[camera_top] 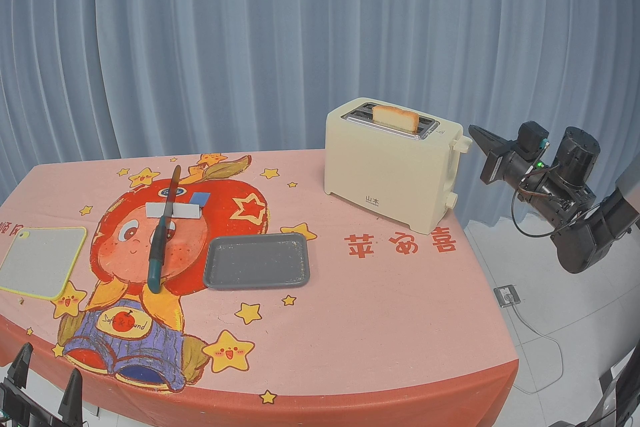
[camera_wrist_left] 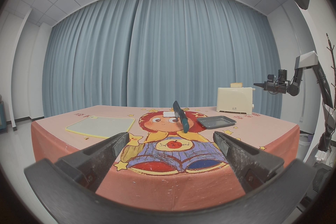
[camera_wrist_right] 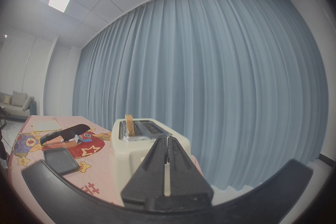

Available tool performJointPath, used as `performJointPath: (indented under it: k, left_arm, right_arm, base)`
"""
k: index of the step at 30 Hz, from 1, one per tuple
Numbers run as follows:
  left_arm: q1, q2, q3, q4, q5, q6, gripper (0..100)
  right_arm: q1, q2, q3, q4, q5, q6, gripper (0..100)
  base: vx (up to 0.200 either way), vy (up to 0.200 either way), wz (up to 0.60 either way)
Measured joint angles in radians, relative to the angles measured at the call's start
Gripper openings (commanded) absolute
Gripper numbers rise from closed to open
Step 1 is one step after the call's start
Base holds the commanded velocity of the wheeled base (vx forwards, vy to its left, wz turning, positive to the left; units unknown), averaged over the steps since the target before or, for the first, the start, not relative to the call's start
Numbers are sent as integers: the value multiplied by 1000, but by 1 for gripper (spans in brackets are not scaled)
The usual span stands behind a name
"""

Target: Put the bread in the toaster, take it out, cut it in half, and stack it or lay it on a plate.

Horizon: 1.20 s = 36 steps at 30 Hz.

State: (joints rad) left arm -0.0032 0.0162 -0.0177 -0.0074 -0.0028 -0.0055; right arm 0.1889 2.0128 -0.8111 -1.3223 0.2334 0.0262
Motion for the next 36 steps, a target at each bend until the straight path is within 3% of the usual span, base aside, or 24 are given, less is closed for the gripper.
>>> performJointPath:
  k: [36]
  left_arm:
    - [0,0,0,0,0,0,100]
  right_arm:
    - [1,142,43,3,-3,-42,0]
  base:
    - [0,0,0]
